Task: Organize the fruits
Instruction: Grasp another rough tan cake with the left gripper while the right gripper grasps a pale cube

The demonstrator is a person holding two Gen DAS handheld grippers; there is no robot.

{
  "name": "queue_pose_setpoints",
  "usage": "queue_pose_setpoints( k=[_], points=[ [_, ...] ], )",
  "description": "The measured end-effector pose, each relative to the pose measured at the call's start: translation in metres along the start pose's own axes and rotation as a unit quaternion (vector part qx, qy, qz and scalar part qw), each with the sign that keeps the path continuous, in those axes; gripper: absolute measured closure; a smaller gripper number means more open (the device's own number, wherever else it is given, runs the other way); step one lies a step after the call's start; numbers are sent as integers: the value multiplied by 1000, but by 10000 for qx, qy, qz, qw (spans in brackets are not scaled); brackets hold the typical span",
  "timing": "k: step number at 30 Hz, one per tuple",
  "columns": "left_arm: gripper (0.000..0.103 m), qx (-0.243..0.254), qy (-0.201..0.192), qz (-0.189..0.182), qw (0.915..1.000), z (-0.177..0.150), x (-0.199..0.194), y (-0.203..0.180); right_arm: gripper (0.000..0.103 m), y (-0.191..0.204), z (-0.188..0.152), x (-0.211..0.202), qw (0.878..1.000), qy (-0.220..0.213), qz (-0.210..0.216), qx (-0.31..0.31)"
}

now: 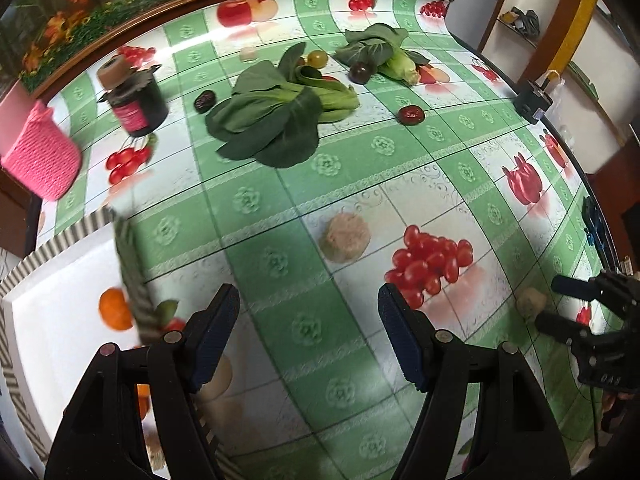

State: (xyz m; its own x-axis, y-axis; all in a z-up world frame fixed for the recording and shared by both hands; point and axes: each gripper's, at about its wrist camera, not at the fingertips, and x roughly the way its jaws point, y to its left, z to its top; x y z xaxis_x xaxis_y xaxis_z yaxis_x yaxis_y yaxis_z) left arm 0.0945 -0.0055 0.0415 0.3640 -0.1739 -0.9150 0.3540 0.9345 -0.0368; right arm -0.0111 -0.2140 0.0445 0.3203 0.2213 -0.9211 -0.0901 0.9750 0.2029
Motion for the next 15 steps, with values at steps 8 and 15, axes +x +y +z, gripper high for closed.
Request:
queue_pose_setpoints(
  k=[8, 15],
  points=[
    [32, 157, 13, -62, 9999, 16, 16, -7, 64, 11, 0, 16, 9993, 48, -33, -360],
    [69, 276, 22, -135, 9995, 26, 36, -12, 86, 7, 4, 15, 9998, -59, 61, -167]
  ],
)
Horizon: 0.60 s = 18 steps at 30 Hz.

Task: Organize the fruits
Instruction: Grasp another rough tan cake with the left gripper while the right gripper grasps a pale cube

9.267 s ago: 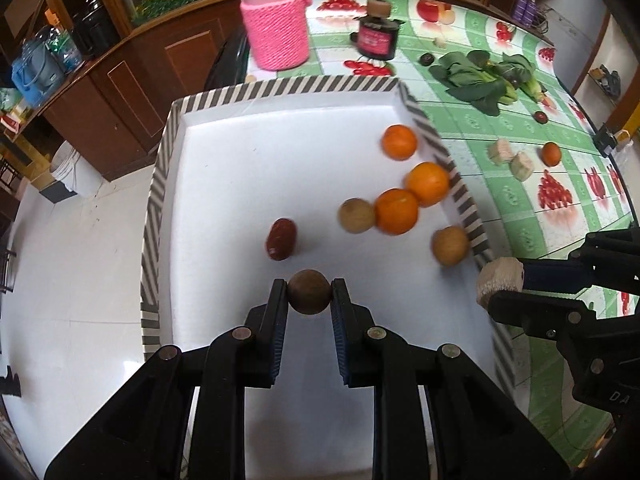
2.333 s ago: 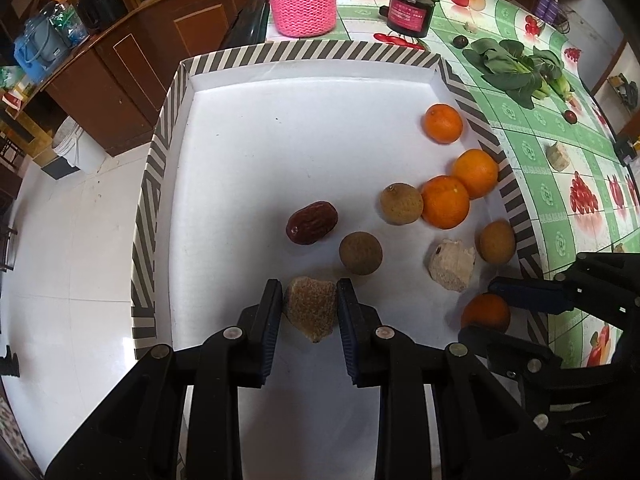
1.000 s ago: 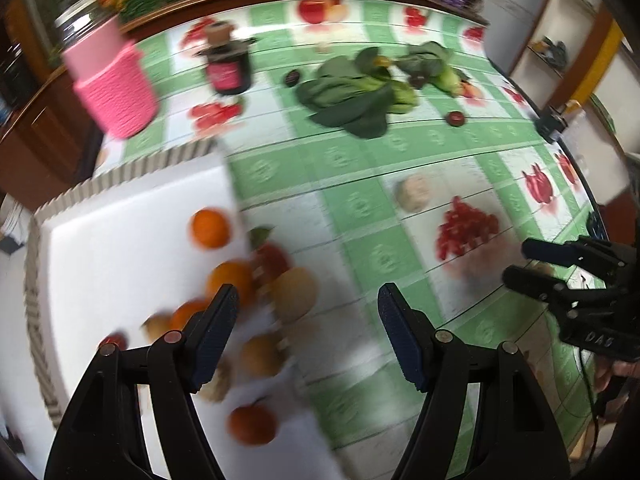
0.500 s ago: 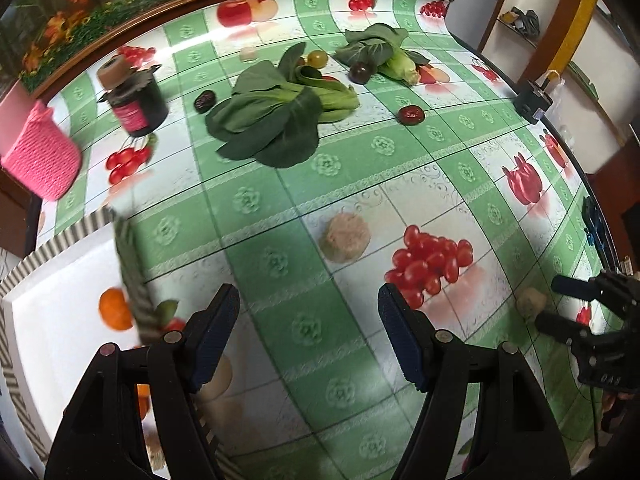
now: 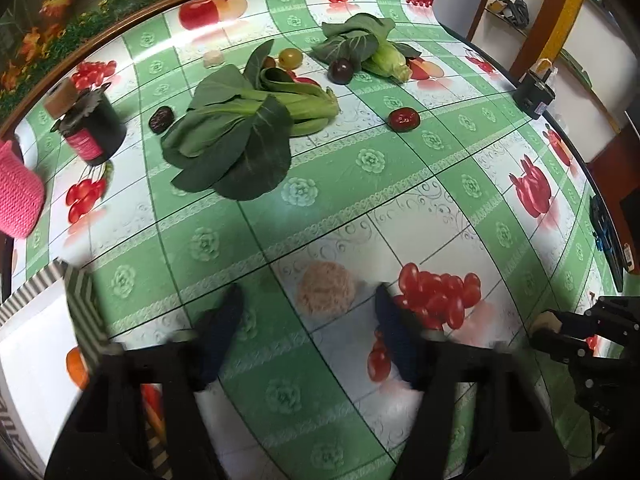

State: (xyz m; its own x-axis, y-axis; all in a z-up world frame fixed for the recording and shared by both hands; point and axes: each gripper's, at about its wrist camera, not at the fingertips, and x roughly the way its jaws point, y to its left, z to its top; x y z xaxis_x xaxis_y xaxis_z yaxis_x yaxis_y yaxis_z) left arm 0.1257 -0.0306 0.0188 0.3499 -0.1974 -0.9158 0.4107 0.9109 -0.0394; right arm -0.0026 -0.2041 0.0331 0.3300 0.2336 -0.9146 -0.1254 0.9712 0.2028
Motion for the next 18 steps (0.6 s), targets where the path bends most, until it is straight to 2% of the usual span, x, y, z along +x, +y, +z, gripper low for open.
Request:
queue_pose_setpoints(
  k=[1, 8, 14, 18],
  points=[
    [77, 9, 63, -29, 10000, 0, 3, 0, 86, 0, 0, 0, 10000, 0, 18, 20],
    [77, -22, 20, -40, 10000, -9, -9, 1, 86, -3, -2, -9, 9985, -79, 415, 336],
    [77, -368, -27, -211, 9991, -30, -40, 16, 86, 18, 1, -17, 9980, -98, 591, 184],
    [77, -536, -60, -172, 9984, -49, -61, 28, 86, 43, 5, -19, 9974, -90, 712, -50]
  ],
)
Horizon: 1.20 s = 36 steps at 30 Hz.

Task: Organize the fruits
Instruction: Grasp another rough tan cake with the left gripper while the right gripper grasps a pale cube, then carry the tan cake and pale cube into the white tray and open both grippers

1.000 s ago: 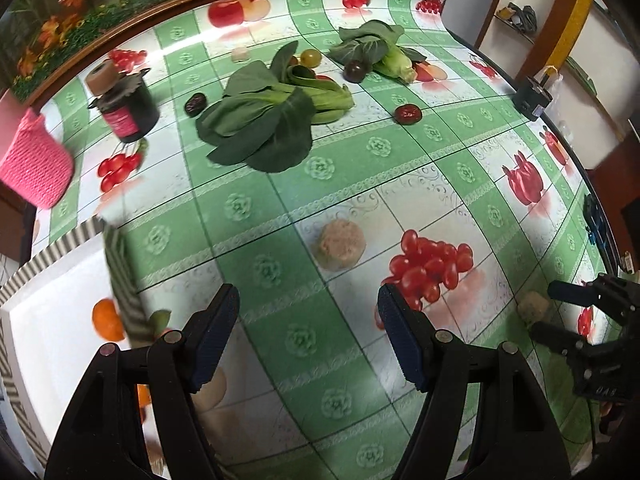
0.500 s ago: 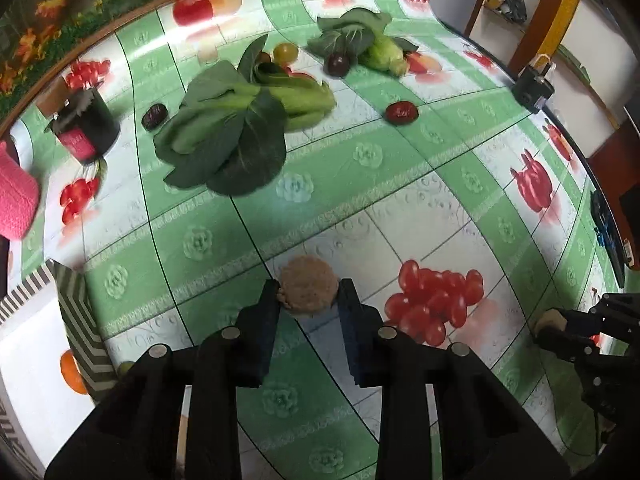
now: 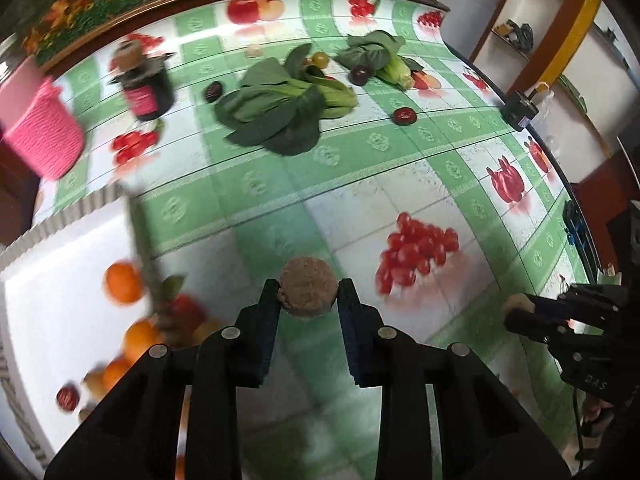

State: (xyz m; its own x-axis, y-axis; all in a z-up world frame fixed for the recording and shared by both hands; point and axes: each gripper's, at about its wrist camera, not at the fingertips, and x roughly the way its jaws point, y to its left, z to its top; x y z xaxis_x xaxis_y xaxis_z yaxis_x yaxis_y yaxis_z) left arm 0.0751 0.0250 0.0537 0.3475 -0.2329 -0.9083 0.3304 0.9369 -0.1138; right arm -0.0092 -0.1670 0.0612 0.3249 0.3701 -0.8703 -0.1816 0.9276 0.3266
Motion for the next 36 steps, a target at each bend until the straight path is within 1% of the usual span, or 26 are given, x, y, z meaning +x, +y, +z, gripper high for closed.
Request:
queue_pose_setpoints(
  k=[4, 8, 11, 16, 19, 26, 31, 36],
  points=[
    [77, -178, -11, 143, 9997, -20, -19, 17, 86, 28, 3, 6, 9995, 80, 153, -251],
    [77, -300, 2, 371, 9989, -38, -34, 37, 86, 60, 4, 13, 9978, 183, 298, -564],
    [77, -377, 27, 564, 9977, -52, -44, 52, 86, 87, 5, 17, 9957, 227, 424, -786],
    [77, -545, 62, 756, 9956, -77, -56, 77, 86, 128, 5, 27, 9912, 329, 638, -1113],
    [76, -618, 87, 818, 9947, -87, -60, 87, 86, 150, 4, 32, 9882, 380, 721, -1297],
    [76, -824, 147, 927, 9922, -109, -66, 112, 86, 189, 0, 45, 9817, 549, 903, -1585],
    [76, -959, 250, 948, 9905, -124, -67, 126, 86, 208, -2, 55, 9770, 688, 974, -1768],
    [76, -1055, 328, 979, 9890, -132, -63, 133, 86, 223, -6, 67, 9713, 871, 1092, -1923]
  ],
)
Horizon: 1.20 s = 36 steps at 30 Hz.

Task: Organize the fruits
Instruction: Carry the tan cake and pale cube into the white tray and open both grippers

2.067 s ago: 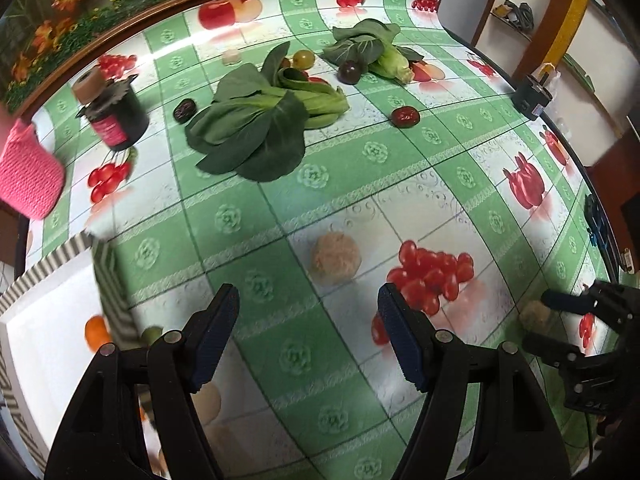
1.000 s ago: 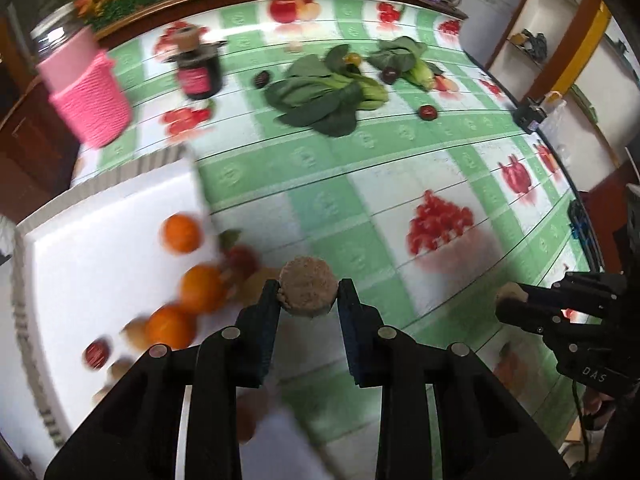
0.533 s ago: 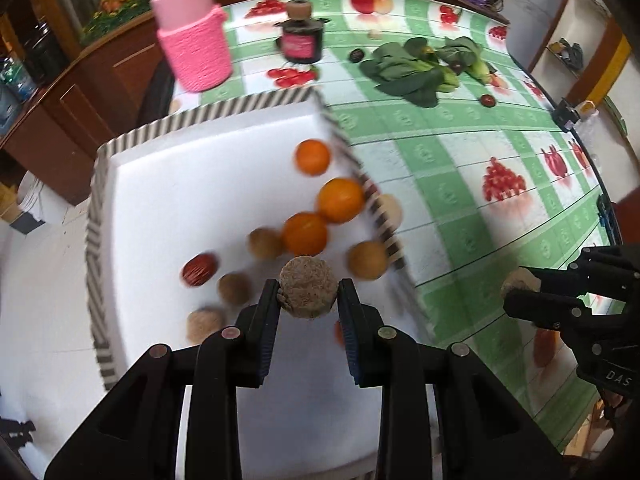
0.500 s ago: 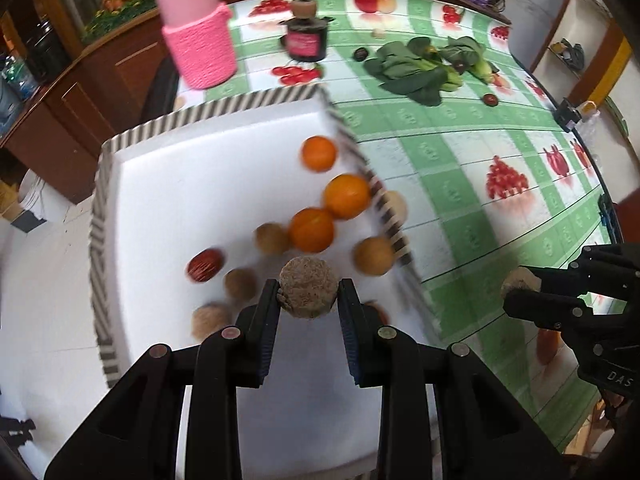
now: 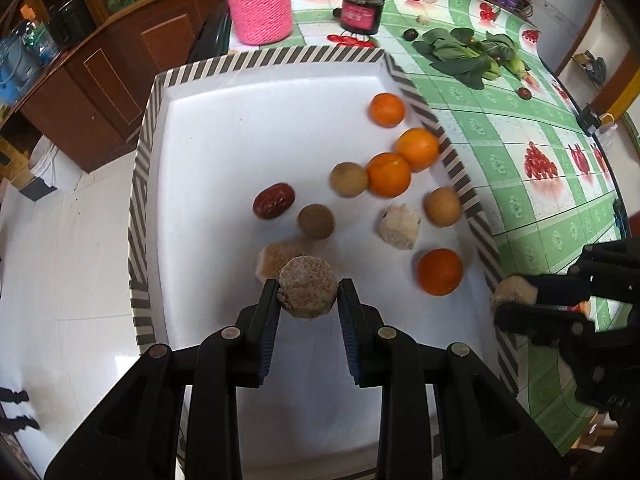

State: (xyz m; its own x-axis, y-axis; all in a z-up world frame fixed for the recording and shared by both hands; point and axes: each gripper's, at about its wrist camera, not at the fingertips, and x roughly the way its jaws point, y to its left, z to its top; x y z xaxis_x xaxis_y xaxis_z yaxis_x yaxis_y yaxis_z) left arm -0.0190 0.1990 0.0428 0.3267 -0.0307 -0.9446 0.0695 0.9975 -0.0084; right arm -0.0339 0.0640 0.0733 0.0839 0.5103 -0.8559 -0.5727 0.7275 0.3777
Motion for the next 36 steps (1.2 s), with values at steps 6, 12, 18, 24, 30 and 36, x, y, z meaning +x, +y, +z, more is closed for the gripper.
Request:
queue_pose_setpoints(
  k=[6, 12, 18, 24, 30, 36],
  points=[
    [76, 74, -52, 81, 9999, -1, 2, -4, 87, 8, 2, 25, 9996, 255, 83, -88],
    [76, 115, -84, 116, 9998, 3, 4, -12, 86, 9, 8, 43, 9991, 378, -25, -205],
    [76, 129, -149, 154, 9997, 7, 7, -20, 85, 10, 9, 49, 9988, 400, -109, -245],
    [76, 108, -226, 215, 9995, 13, 10, -25, 82, 5, 5, 43, 9992, 326, -102, -193],
    [76, 42, -262, 223, 9994, 15, 12, -25, 77, 0, 2, 29, 9996, 266, -83, -111],
    [58, 6, -211, 316, 9993, 13, 14, -26, 70, 0, -4, 8, 9999, 124, -98, -45]
  ],
)
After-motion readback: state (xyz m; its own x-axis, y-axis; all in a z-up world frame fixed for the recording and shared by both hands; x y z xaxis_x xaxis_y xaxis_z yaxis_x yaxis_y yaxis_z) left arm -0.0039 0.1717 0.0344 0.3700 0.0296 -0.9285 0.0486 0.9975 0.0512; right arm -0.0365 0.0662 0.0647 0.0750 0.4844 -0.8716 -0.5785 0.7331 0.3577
